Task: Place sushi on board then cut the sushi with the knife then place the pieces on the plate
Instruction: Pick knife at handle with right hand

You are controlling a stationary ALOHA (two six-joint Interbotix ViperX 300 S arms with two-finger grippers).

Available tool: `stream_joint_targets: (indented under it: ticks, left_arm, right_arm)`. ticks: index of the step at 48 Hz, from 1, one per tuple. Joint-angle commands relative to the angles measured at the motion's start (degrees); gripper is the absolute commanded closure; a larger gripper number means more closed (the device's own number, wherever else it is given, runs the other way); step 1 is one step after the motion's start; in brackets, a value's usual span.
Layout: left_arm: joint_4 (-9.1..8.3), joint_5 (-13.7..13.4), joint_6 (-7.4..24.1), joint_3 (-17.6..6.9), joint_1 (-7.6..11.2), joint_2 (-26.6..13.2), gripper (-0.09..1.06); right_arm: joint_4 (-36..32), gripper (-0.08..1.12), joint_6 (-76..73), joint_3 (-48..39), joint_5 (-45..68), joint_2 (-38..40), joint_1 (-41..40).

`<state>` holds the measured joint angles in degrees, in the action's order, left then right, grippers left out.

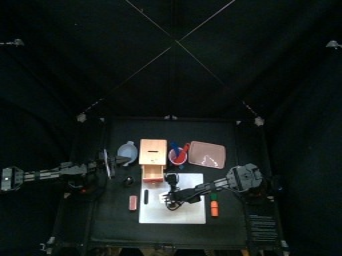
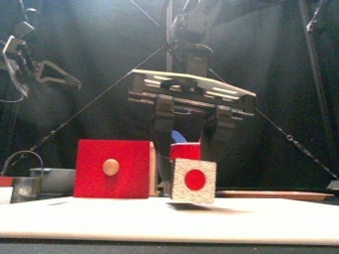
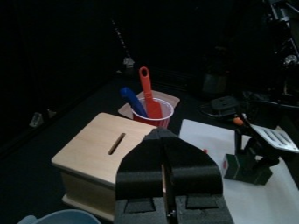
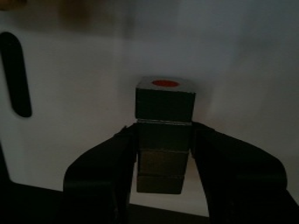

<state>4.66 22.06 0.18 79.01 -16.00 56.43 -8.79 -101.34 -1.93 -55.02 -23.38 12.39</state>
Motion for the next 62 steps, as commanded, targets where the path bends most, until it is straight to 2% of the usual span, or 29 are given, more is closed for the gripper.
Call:
stream_joint_targets:
  ticks: [1, 32, 45, 62]
  left_arm:
    - [-0.53, 0.2, 0.0, -1.6, -0.18, -0.4, 0.89]
    - [-0.88, -0.8, 0.0, -1.5, -0.26, -0.4, 0.89]
    - [-0.88, -0.7, 0.1, -1.3, -0.26, -0.4, 0.9]
    - [-0.79, -1.9, 0.0, -1.2, -0.26, -0.4, 0.89]
  right_arm:
    - [1.3, 0.29, -0.9, 1.3, -0.3, 1.1, 1.1]
    - [2.5, 0.29, 0.3, 2.2, -4.0, 0.8, 2.3]
    - [2.1, 0.28, -0.2, 3.0, -6.2, 0.5, 2.3]
    - [0.4, 0.27, -0.7, 4.4, -6.6, 0.4, 2.0]
